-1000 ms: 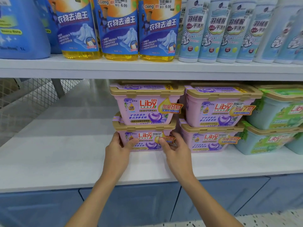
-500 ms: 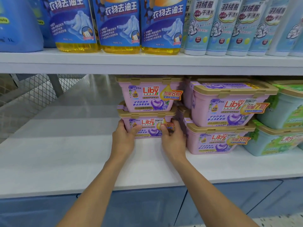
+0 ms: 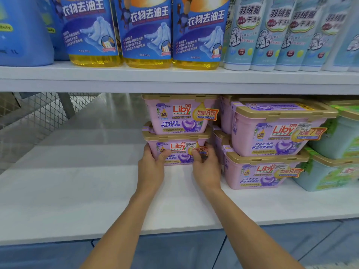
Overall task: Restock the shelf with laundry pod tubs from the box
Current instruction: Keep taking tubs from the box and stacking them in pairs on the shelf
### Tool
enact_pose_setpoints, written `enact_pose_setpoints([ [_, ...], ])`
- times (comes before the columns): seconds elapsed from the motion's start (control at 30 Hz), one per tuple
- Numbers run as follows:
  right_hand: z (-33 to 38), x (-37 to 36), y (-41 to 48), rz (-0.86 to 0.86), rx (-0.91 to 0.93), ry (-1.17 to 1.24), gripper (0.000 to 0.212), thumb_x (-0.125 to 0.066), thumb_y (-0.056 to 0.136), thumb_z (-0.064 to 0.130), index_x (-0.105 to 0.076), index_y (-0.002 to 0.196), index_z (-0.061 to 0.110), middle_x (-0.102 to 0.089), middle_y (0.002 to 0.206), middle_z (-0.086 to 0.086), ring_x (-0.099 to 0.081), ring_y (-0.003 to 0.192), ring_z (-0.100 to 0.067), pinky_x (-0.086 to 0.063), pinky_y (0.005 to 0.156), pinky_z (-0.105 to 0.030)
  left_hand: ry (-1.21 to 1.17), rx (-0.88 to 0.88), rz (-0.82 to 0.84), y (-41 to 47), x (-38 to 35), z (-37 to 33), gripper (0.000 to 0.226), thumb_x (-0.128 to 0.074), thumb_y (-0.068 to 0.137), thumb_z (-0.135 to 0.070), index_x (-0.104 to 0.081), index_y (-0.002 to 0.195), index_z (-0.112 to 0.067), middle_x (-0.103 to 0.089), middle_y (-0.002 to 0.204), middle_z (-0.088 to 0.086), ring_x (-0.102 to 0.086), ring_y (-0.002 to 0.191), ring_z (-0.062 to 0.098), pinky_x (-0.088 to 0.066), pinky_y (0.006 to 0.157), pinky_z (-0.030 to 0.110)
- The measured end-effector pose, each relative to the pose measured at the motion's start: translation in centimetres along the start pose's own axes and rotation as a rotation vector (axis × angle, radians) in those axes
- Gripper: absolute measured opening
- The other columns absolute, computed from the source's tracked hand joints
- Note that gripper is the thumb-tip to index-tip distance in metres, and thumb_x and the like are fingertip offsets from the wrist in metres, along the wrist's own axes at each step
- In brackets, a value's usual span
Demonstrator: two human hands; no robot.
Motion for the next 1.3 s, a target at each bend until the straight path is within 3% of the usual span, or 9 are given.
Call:
enact_pose_setpoints([
  [0.17,0.0,-0.1,-0.1,-0.002,0.016,0.018,0.032,-0.061,0.098,0.028,-0.058,0.129,0.022,-0.07,0.114,0.003,-0.066,0.103,-0.019,-0.042,0.082,-0.023,-0.006,0.016,0.014,-0.1,-0.1,-0.3,0.039,-0.067,0.097,-0.022,-0.054,0.133,-0.013,-0.065,0.103,-0.01,-0.059,0.081,-0.012,-0.044,0.062,-0.001],
  [0.3,-0.5,-0.3,0.0,0.018,0.014,0.1,0.035,-0.062,0.098,0.024,-0.058,0.133,0.021,-0.07,0.112,0.005,-0.068,0.098,-0.013,-0.054,0.092,-0.031,-0.027,0.044,0.052,0.0,-0.1,-0.2,0.041,-0.067,0.097,-0.023,-0.053,0.136,-0.018,-0.067,0.109,-0.01,-0.064,0.09,-0.006,-0.044,0.063,-0.001],
  [0.43,-0.4,0.5,-1.3,0.029,-0.049,0.124,0.045,-0.061,0.098,0.015,-0.048,0.141,0.019,-0.066,0.12,0.004,-0.066,0.108,-0.013,-0.05,0.088,-0.011,0.069,0.095,0.103,-1.0,0.5,-0.6,0.044,-0.064,0.099,-0.027,-0.049,0.14,-0.019,-0.064,0.117,-0.011,-0.064,0.097,-0.003,-0.044,0.067,0.001],
  [0.53,1.1,1.1,-2.8,0.069,-0.077,-0.034,0.034,-0.064,0.093,0.023,-0.052,0.125,0.018,-0.062,0.123,0.0,-0.06,0.117,-0.024,-0.049,0.103,-0.038,0.347,0.052,0.179,-2.3,1.4,-2.0,0.042,-0.058,0.102,-0.033,-0.046,0.14,-0.02,-0.064,0.129,-0.004,-0.062,0.117,0.02,-0.046,0.08,0.02],
  [0.67,4.5,2.3,-6.1,0.259,-0.067,-0.342,0.054,-0.059,0.097,0.025,-0.042,0.148,0.017,-0.052,0.142,-0.009,-0.048,0.131,-0.029,-0.043,0.103,-0.037,0.73,0.074,0.262,-4.3,3.5,-4.6,0.053,-0.046,0.105,-0.039,-0.039,0.148,-0.009,-0.053,0.146,0.013,-0.052,0.13,0.035,-0.046,0.097,0.041],
  [0.83,8.0,5.6,-10.7,0.474,-0.089,-0.654,0.057,-0.049,0.102,0.036,-0.035,0.153,0.016,-0.043,0.154,-0.008,-0.045,0.134,-0.032,-0.042,0.102,-0.043,0.856,0.193,0.367,-8.5,7.4,-8.6,0.058,-0.038,0.107,-0.043,-0.035,0.153,-0.008,-0.044,0.155,0.014,-0.041,0.141,0.033,-0.043,0.109,0.047],
  [1.0,13.7,10.1,-15.1,0.621,-0.08,-0.744,0.056,-0.045,0.103,0.044,-0.038,0.152,0.019,-0.045,0.154,-0.005,-0.042,0.139,-0.027,-0.041,0.11,-0.044,0.832,0.325,0.433,-14.8,12.5,-14.5,0.062,-0.034,0.107,-0.047,-0.033,0.157,-0.01,-0.029,0.166,0.011,-0.025,0.152,0.03,-0.028,0.122,0.045],
  [1.17,20.6,13.6,-18.6,0.699,-0.046,-0.773,0.059,-0.041,0.102,0.051,-0.039,0.151,0.02,-0.045,0.154,-0.002,-0.041,0.141,-0.024,-0.036,0.115,-0.046,0.789,0.398,0.326,-19.4,18.8,-21.3,0.061,-0.04,0.103,-0.049,-0.044,0.15,-0.009,-0.044,0.157,0.009,-0.037,0.145,0.026,-0.034,0.117,0.039],
  [1.3,24.7,14.2,-21.4,0.746,-0.039,-0.759,0.061,-0.038,0.1,0.055,-0.037,0.152,0.022,-0.043,0.156,-0.002,-0.04,0.142,-0.024,-0.036,0.115,-0.046,0.773,0.428,0.247,-22.3,24.3,-24.7,0.074,-0.024,0.099,-0.065,-0.045,0.148,-0.013,-0.047,0.153,0.003,-0.042,0.141,0.024,-0.043,0.112,0.043],
])
Point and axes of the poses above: each hand's wrist, its own y-axis towards the middle knuckle, its own x-axis out of the back of the hand, z = x × y, the point moved 9 cm from there along y, towards the middle knuckle
